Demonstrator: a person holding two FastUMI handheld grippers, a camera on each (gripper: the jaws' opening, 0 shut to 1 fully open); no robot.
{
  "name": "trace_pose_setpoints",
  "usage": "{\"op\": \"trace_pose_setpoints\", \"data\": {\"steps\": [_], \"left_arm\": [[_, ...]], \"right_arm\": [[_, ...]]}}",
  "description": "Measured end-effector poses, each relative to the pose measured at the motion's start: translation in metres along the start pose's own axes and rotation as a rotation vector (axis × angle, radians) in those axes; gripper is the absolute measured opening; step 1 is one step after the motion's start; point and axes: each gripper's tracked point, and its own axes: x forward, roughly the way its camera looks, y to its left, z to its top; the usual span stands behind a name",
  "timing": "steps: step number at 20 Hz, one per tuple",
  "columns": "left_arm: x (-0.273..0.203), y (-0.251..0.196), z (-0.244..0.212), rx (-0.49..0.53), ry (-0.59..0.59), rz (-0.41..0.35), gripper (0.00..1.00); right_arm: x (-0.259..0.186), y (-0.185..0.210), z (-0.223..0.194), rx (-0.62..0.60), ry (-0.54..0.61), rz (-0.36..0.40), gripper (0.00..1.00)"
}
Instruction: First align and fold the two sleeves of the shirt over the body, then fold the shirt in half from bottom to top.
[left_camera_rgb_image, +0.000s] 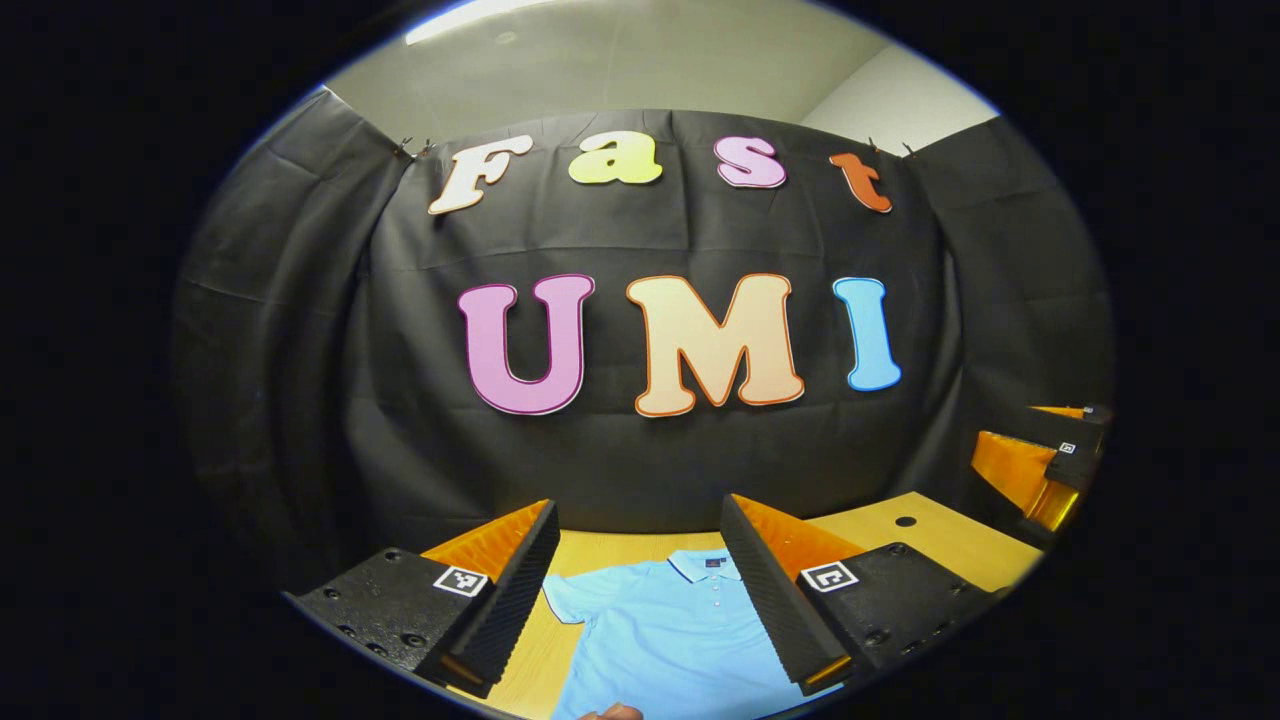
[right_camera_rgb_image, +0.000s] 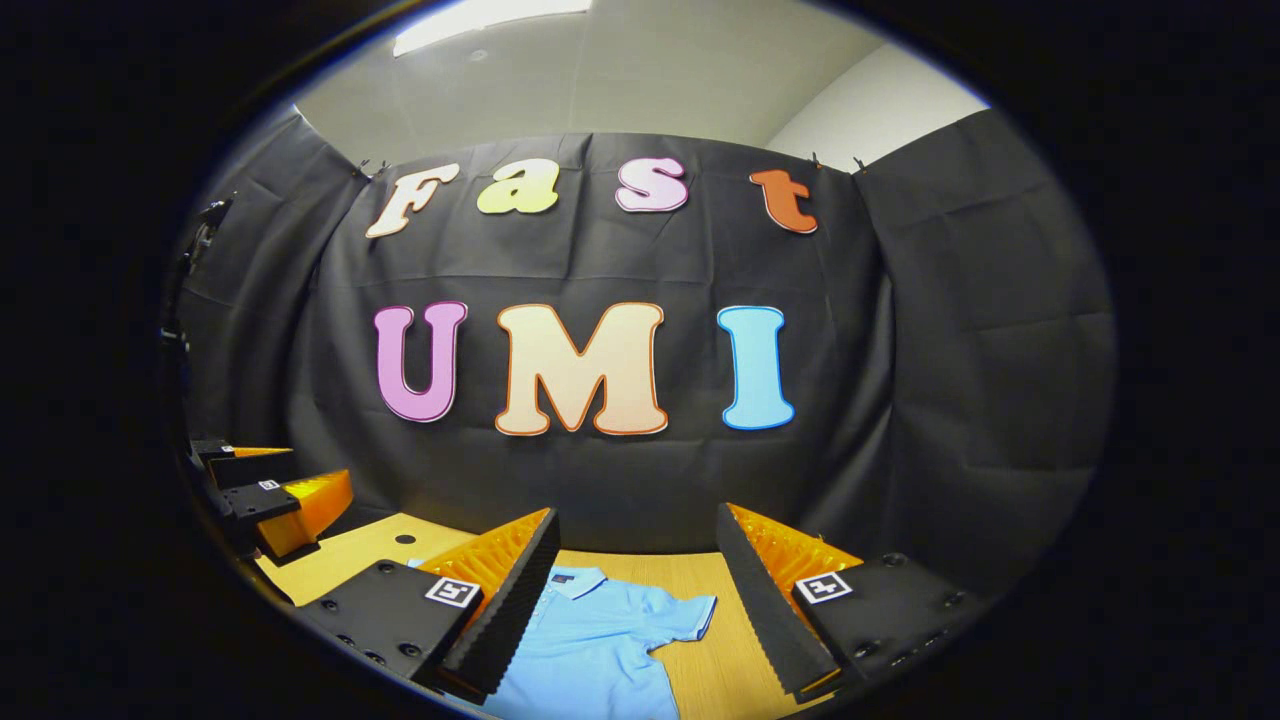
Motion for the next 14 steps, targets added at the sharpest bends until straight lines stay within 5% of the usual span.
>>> {"op": "trace_pose_setpoints", "data": {"steps": [9,14], "left_arm": [[0.007,0.000,-0.004,0.002,-0.006,-0.020,0.97],[0.015,0.015,-0.008,0.019,0.001,-0.012,0.96]], "right_arm": [[0.025,-0.001,-0.026,-0.033,0.041,-0.017,0.99],[0.075,-0.020,-0.062,-0.059,0.111,-0.054,0.98]]}}
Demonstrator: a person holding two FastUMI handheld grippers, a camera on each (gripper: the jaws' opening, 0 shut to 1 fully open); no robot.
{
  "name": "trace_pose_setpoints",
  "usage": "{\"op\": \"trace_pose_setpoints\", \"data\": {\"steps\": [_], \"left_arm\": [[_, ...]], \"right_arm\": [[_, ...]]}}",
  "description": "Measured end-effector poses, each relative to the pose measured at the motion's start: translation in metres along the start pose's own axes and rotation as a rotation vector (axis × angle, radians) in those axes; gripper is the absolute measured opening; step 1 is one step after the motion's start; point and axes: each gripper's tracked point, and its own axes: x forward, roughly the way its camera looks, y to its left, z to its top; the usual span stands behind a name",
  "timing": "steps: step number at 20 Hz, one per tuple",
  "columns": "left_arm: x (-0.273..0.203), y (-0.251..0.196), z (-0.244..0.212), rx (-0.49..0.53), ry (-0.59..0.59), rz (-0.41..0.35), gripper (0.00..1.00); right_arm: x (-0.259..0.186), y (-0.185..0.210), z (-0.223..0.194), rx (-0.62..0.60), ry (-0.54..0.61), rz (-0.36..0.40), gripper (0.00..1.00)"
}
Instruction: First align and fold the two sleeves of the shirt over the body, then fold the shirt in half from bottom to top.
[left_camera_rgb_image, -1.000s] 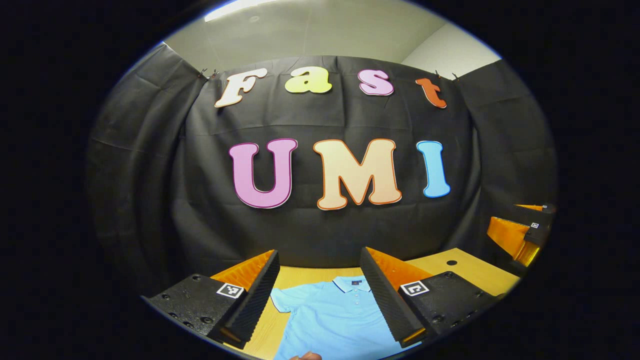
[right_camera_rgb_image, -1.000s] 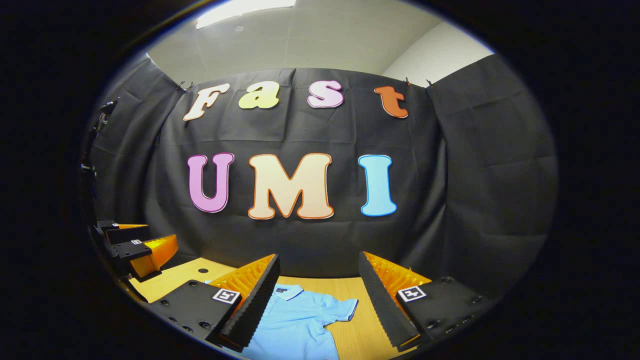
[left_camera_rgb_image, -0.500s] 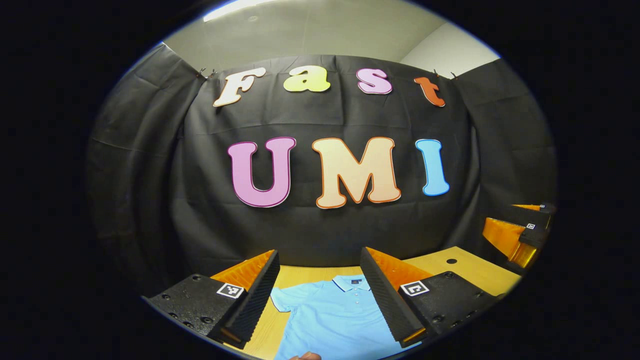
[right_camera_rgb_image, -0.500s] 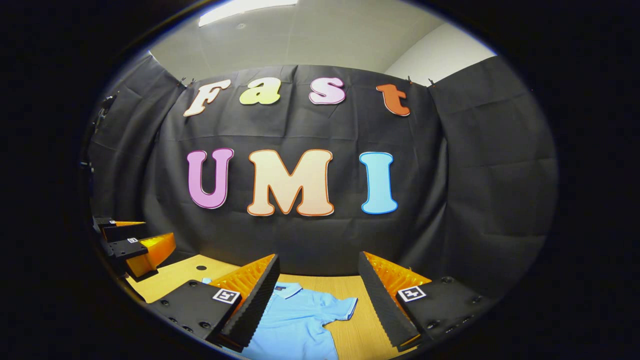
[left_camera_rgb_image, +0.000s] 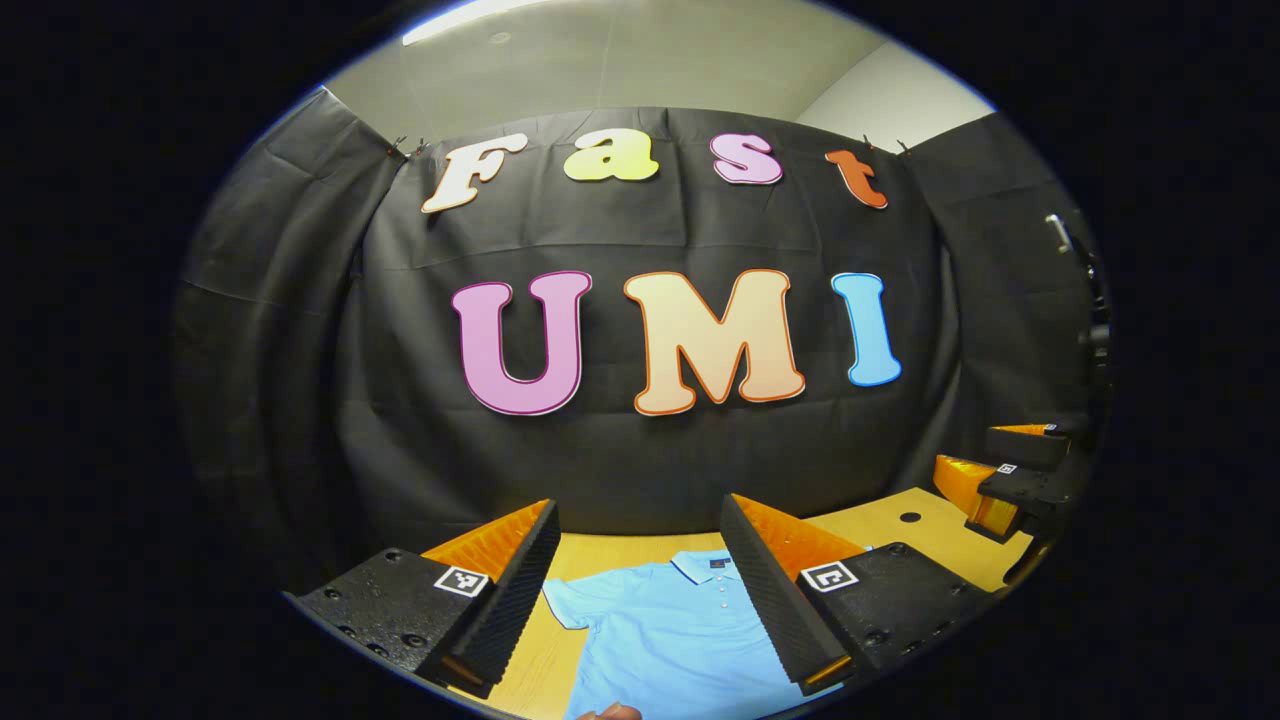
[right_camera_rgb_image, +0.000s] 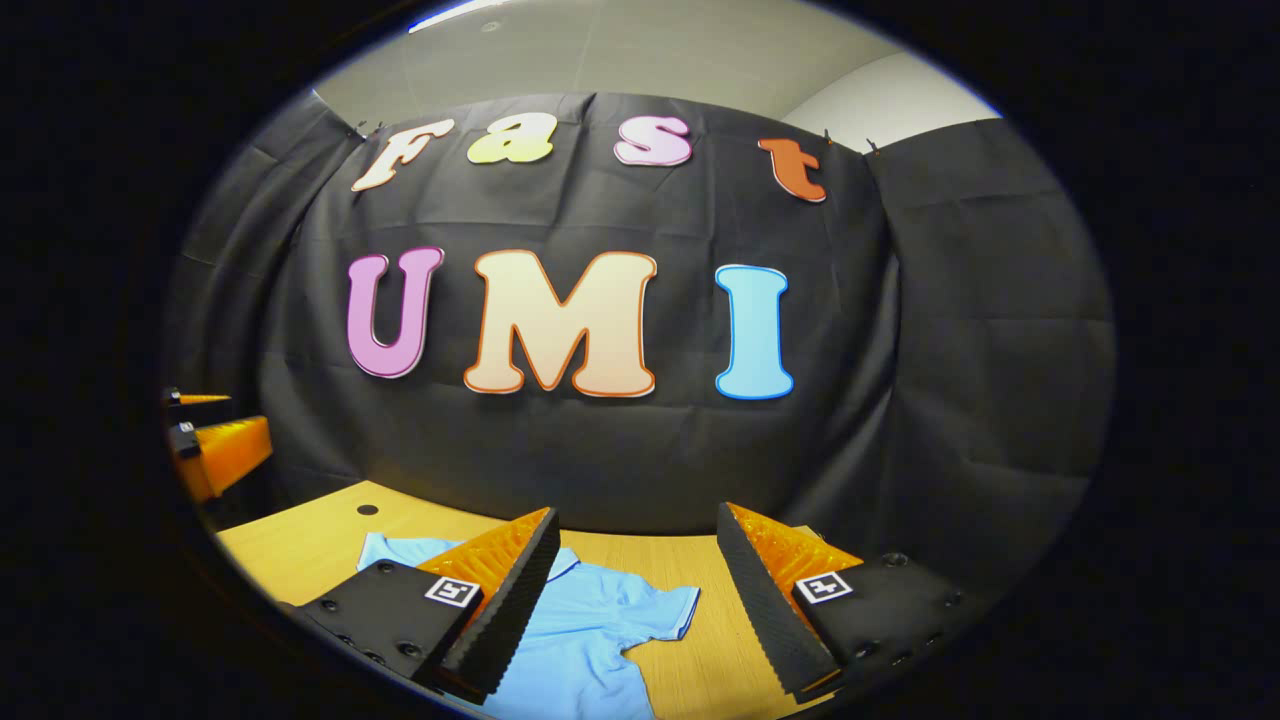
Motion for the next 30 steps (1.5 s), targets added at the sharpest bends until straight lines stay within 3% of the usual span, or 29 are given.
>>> {"op": "trace_pose_setpoints", "data": {"steps": [13,18,19,21,30], "left_arm": [[0.031,0.036,-0.020,0.039,0.043,0.038,0.97],[0.039,0.046,-0.029,0.039,0.061,0.053,0.96],[0.041,0.048,-0.031,0.040,0.065,0.055,1.00],[0.044,0.051,-0.036,0.046,0.078,0.059,0.96],[0.059,0.062,-0.053,0.054,0.118,0.064,0.96]], "right_arm": [[0.123,-0.037,-0.127,-0.043,0.250,-0.109,1.00],[0.150,-0.046,-0.190,-0.073,0.384,-0.133,0.99],[0.153,-0.047,-0.204,-0.082,0.410,-0.136,0.99],[0.163,-0.050,-0.228,-0.092,0.456,-0.147,0.98],[0.181,-0.068,-0.311,0.035,0.679,-0.236,0.99]]}}
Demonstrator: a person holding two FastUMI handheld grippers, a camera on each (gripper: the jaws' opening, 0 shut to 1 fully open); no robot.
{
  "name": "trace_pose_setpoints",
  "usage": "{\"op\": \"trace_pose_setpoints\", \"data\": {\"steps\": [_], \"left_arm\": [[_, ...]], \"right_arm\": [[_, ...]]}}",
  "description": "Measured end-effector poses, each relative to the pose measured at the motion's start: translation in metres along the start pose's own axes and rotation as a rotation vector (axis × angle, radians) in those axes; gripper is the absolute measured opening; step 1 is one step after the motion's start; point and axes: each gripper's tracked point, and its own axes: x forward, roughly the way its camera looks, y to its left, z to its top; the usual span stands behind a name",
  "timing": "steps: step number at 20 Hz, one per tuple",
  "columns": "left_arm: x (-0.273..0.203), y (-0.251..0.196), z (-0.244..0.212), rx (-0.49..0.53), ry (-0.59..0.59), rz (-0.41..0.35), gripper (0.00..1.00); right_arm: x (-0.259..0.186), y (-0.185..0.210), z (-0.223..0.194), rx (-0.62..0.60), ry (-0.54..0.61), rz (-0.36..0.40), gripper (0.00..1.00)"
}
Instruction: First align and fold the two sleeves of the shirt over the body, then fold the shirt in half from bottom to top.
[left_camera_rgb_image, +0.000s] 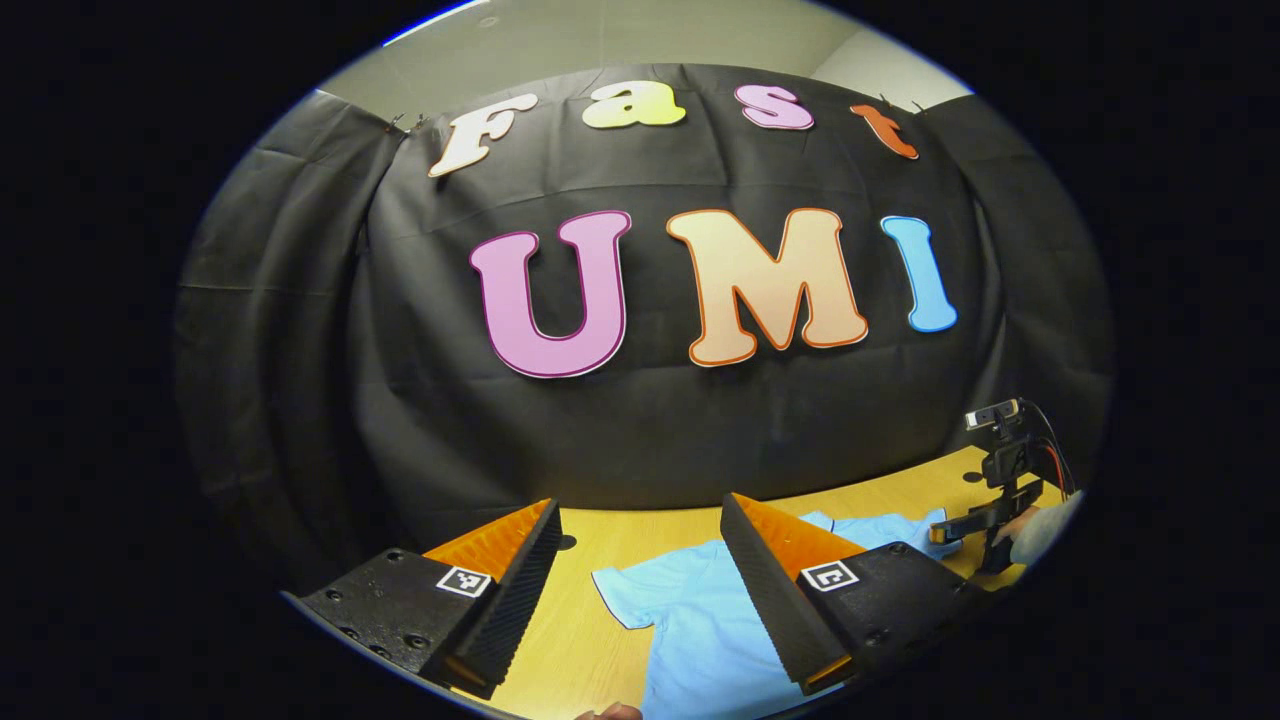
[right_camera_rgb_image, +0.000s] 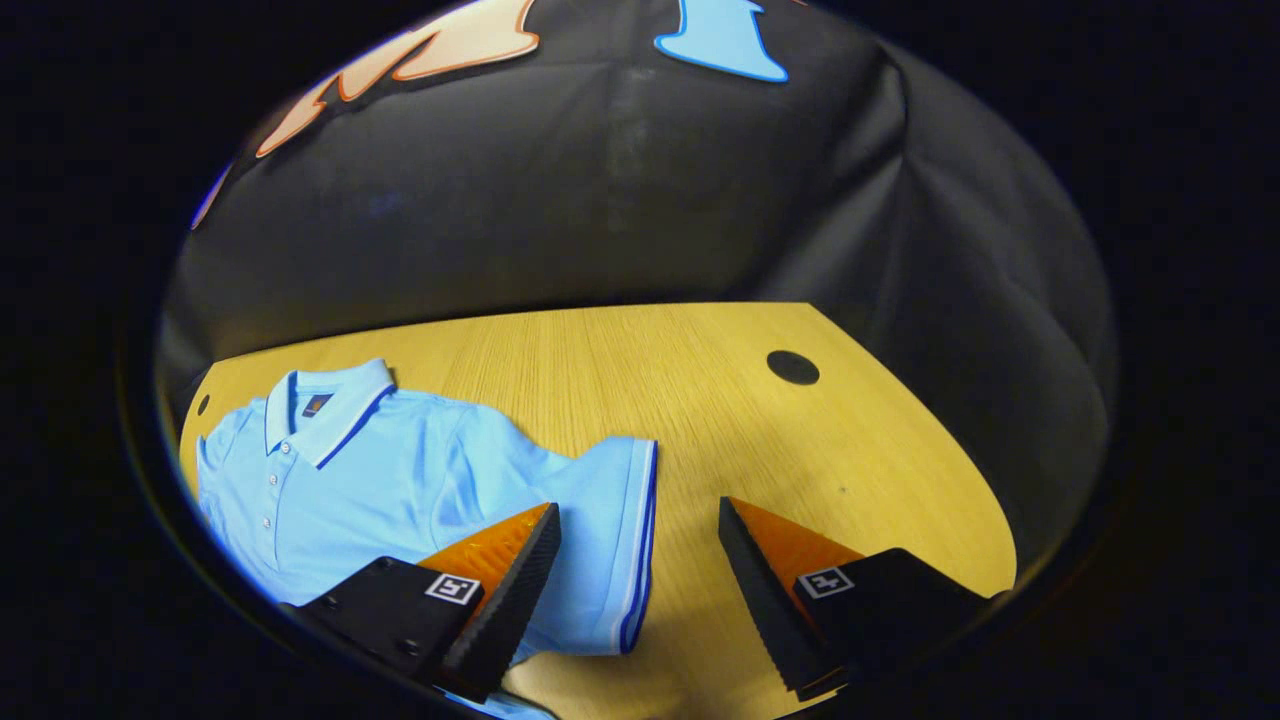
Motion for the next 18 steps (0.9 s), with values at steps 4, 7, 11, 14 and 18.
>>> {"op": "trace_pose_setpoints", "data": {"steps": [4,7,11,14,18], "left_arm": [[0.006,-0.003,-0.007,-0.015,0.018,-0.008,0.96],[0.006,-0.004,-0.008,-0.028,0.025,-0.015,0.96],[0.007,-0.002,-0.011,-0.024,0.023,-0.010,0.96],[0.008,-0.001,-0.011,-0.028,0.022,-0.005,0.96],[0.008,0.000,-0.013,-0.039,0.018,-0.002,0.96]], "right_arm": [[0.001,0.012,-0.006,0.066,0.055,0.073,0.92],[0.004,0.020,-0.008,0.054,0.043,0.105,0.61],[0.000,0.023,-0.002,0.050,0.030,0.137,0.11],[-0.004,0.038,-0.001,0.105,0.052,0.175,0.02],[-0.026,0.069,0.025,0.165,-0.009,0.260,0.02]]}}
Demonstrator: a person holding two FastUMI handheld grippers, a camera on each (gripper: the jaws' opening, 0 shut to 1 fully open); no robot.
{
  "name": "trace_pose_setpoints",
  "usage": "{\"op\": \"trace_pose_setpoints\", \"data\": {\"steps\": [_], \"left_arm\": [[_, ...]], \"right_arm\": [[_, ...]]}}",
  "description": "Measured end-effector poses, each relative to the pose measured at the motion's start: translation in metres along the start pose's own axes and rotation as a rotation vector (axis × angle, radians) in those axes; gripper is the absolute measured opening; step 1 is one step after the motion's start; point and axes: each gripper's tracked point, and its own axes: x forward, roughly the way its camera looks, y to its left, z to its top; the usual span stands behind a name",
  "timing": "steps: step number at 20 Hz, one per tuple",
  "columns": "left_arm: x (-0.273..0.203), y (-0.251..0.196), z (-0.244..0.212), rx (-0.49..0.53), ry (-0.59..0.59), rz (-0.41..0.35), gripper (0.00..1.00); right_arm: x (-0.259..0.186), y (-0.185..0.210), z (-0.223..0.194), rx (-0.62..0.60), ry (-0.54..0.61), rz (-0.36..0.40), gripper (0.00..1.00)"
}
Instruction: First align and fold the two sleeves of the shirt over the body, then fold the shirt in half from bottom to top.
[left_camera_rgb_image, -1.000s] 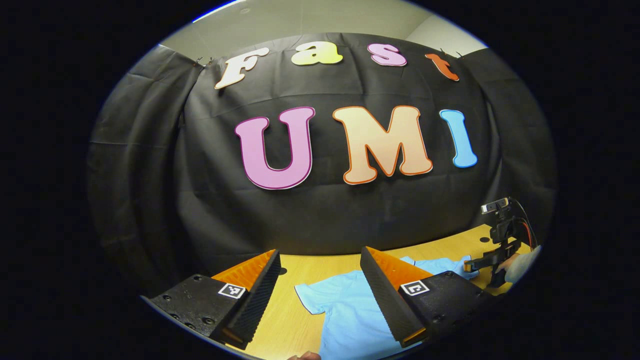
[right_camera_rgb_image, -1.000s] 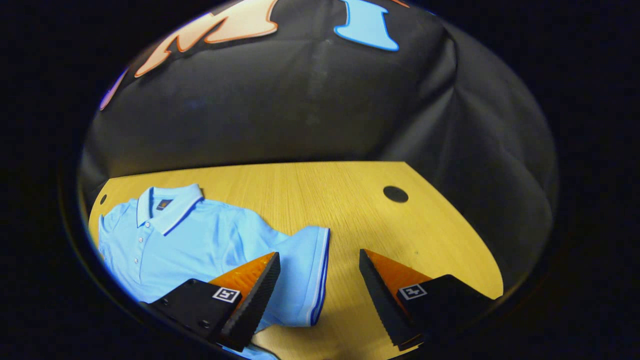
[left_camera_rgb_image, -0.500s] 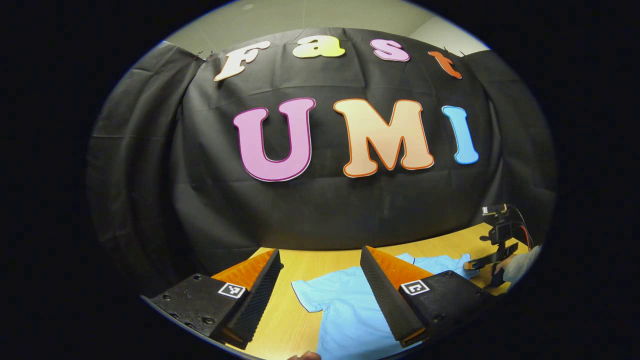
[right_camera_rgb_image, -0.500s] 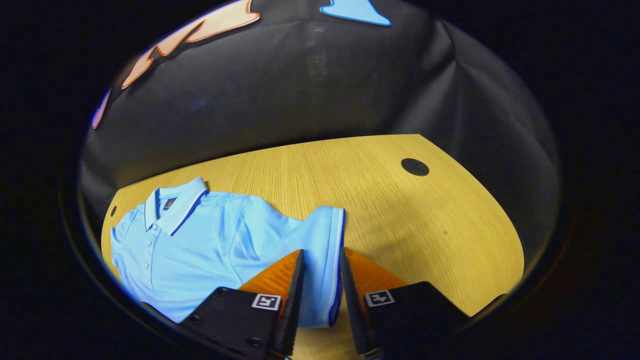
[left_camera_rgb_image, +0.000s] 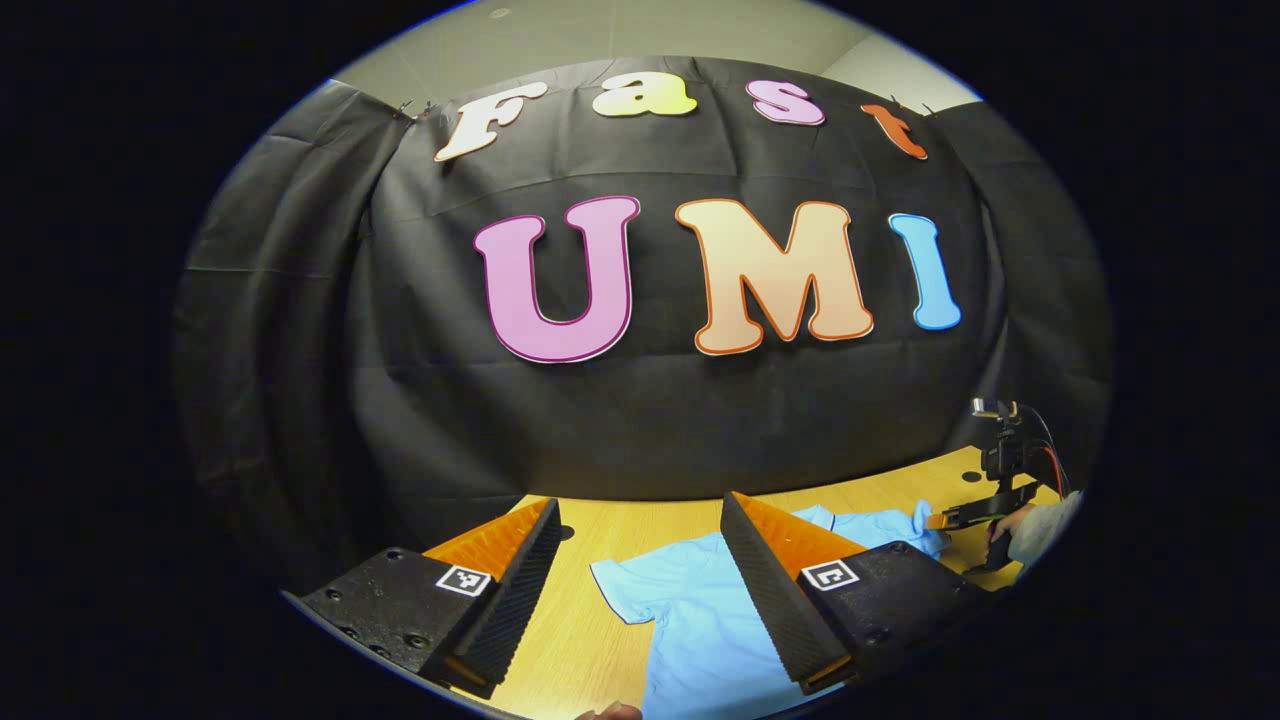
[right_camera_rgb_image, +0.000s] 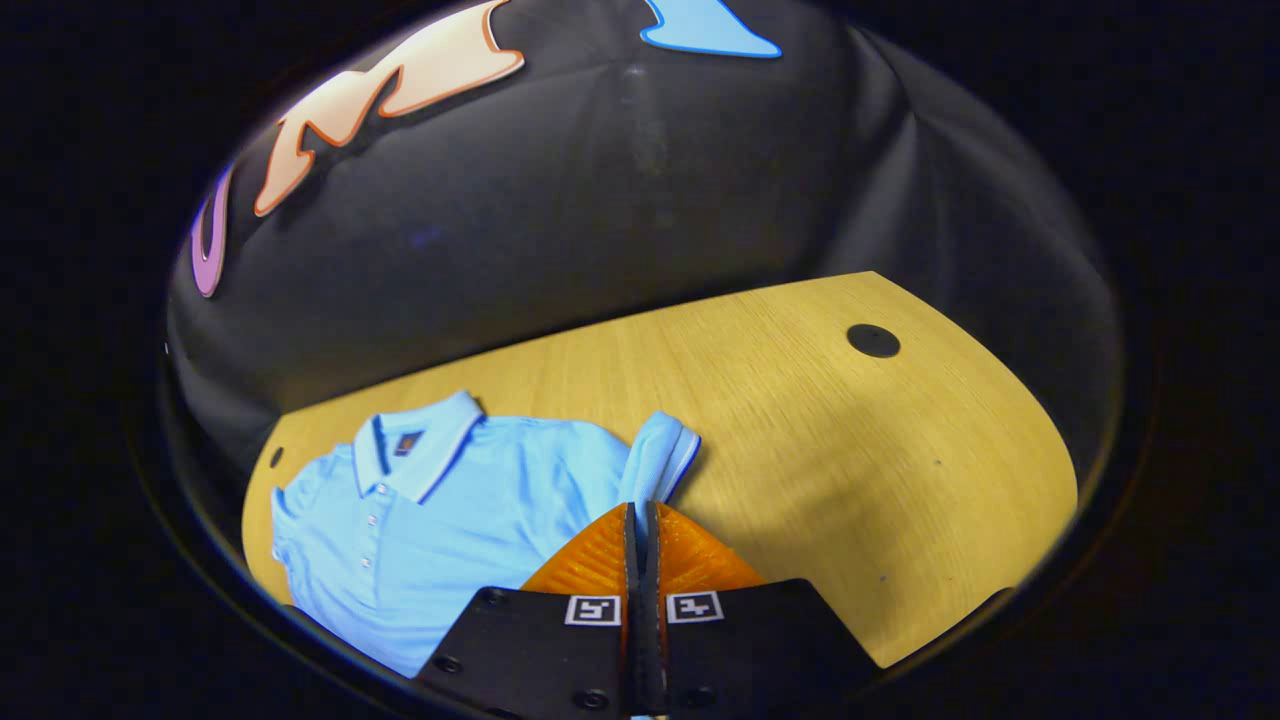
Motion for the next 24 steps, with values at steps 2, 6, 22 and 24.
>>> {"op": "trace_pose_setpoints", "data": {"steps": [2,6,22,24], "left_arm": [[0.001,0.001,-0.001,-0.006,0.006,0.001,0.96],[0.001,0.006,-0.009,-0.022,0.021,0.009,0.96],[0.097,0.039,-0.137,-0.104,0.236,0.081,0.96],[0.114,0.036,-0.161,-0.106,0.294,0.081,0.96]], "right_arm": [[-0.007,0.022,0.003,0.011,-0.010,0.046,0.03],[-0.013,0.068,-0.002,0.037,-0.021,0.125,0.02],[-0.113,0.077,0.004,-0.115,-0.109,0.213,0.98],[-0.135,0.061,0.013,-0.134,-0.135,0.199,0.98]]}}
